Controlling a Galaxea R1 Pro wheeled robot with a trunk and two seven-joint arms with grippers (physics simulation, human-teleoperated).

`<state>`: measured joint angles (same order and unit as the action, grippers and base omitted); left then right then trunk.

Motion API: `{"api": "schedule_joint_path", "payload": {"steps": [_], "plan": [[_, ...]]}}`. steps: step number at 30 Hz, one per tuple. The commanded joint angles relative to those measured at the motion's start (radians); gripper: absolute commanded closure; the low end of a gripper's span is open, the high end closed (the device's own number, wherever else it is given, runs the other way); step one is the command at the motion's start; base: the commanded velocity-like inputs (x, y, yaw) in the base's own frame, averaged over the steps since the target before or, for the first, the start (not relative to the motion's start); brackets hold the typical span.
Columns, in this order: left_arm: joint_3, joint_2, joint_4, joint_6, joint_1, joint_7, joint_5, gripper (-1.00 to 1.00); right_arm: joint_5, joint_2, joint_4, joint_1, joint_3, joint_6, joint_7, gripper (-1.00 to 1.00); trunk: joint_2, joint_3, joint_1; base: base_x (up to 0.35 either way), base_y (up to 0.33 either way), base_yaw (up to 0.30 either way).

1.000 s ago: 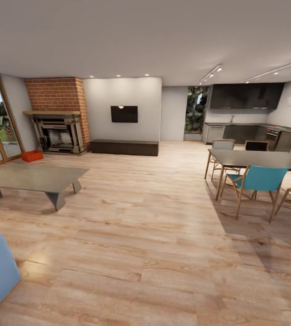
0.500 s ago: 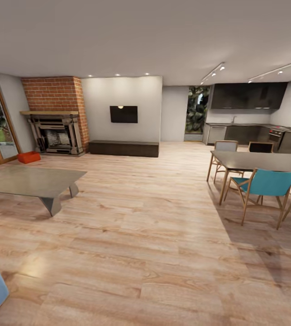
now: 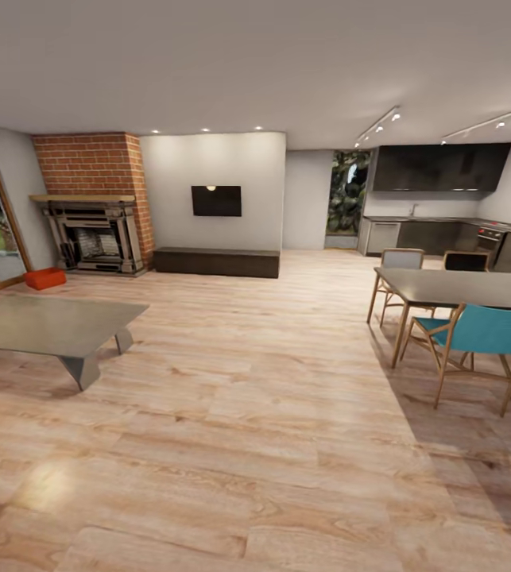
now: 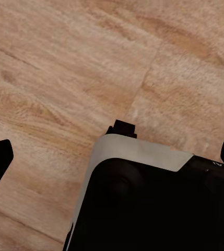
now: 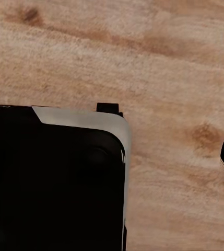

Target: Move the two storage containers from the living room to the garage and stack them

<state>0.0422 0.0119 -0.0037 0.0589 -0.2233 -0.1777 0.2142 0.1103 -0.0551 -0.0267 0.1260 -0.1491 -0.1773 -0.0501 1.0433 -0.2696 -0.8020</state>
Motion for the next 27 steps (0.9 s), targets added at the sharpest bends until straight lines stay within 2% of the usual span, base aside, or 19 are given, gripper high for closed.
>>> {"api": "schedule_joint_path", "payload": {"steps": [1,27], "plan": [[0.004,0.0,0.001,0.004,-0.001,-0.002,0.004,-1.0,0.011,0.0,-0.003,0.001,-0.007,-0.006,-0.005,-1.0,0.001,-0.001,-0.001,0.323,0.0,0.0],[0.004,0.0,0.001,0.004,-0.001,-0.002,0.004,-1.0,0.011,0.0,-0.003,0.001,-0.007,-0.006,-0.005,-1.0,0.001,-0.001,-0.001,0.323,0.0,0.0]]}}
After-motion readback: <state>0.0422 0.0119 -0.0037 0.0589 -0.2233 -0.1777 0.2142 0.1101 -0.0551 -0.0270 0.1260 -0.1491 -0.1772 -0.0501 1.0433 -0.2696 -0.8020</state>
